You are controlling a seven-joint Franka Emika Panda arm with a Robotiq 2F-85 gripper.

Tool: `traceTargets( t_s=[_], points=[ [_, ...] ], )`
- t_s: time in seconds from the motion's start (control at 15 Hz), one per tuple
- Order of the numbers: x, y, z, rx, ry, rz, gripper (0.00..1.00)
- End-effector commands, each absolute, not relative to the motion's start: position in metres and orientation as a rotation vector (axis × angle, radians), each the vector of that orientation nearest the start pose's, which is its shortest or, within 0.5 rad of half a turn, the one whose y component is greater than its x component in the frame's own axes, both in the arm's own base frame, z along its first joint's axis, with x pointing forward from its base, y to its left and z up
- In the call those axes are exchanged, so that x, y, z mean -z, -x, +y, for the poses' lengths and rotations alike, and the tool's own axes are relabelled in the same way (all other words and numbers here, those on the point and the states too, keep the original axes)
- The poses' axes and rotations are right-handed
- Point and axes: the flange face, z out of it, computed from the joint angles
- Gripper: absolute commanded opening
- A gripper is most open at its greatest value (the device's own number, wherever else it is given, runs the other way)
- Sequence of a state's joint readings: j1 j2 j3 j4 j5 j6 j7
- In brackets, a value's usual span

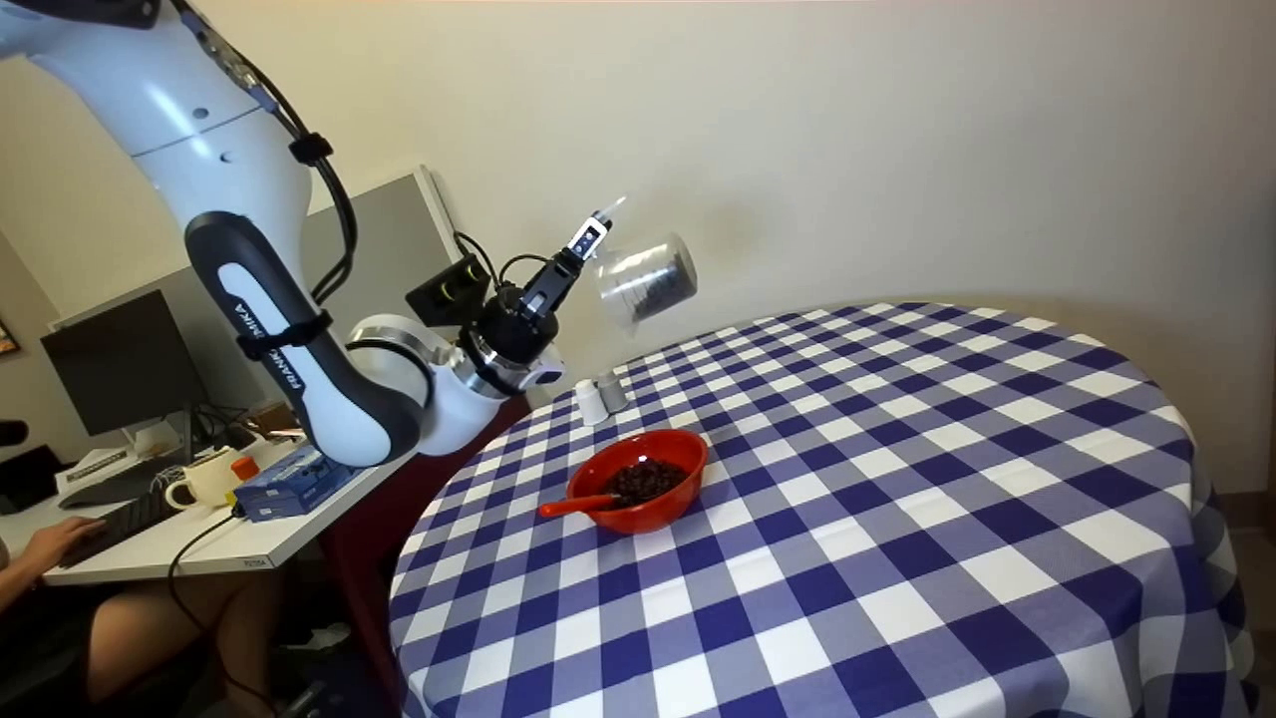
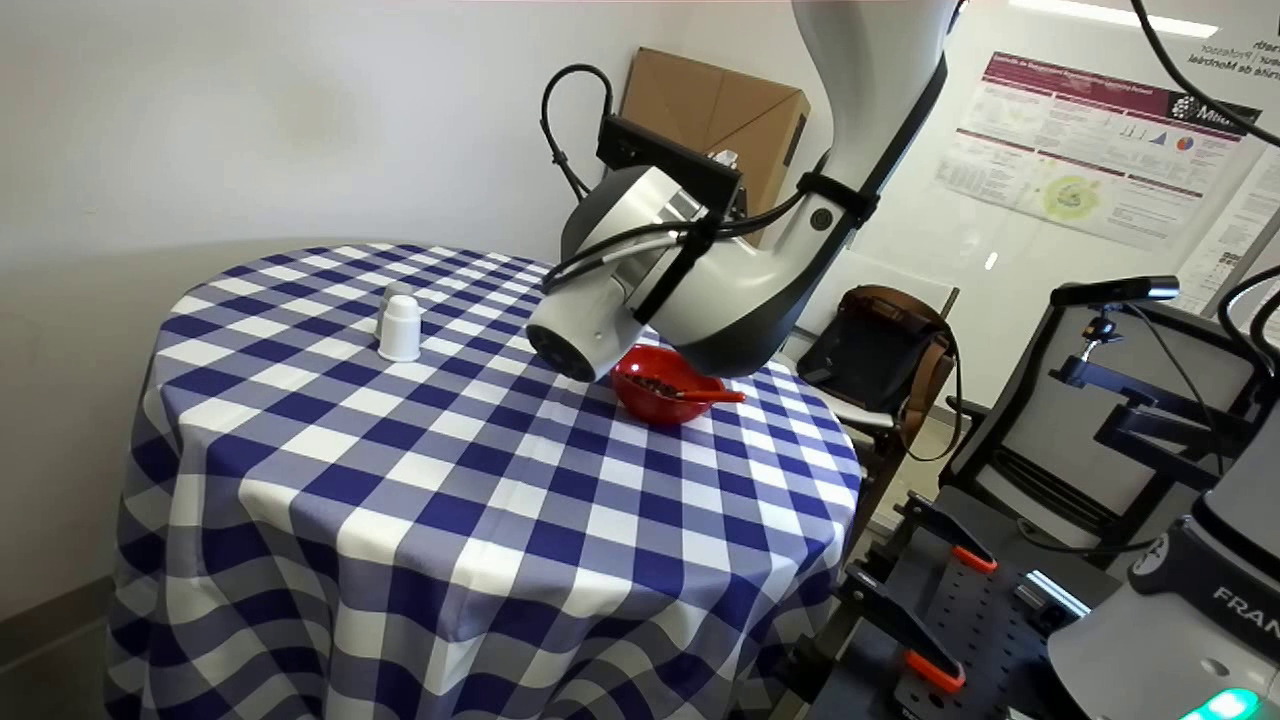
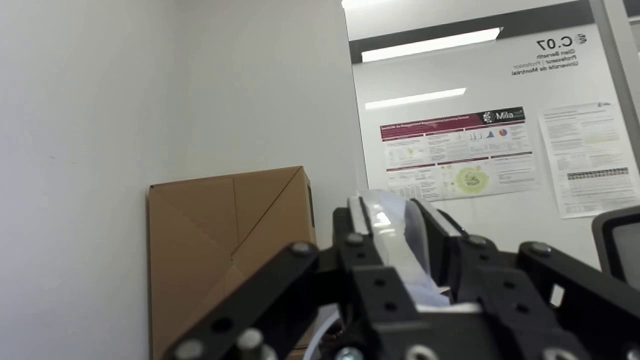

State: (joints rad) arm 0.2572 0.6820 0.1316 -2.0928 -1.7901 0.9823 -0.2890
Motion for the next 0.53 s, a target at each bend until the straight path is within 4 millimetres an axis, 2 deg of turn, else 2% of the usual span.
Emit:
traceTargets(
  t_s=[0.0, 0.47],
  points=[
    [-0.186, -0.518, 0.0598, 0.981, -0.66, 0.781, 0.12],
    [-0.182, -0.512, 0.0534, 0.98, -0.616, 0.763, 0.12]
  ],
)
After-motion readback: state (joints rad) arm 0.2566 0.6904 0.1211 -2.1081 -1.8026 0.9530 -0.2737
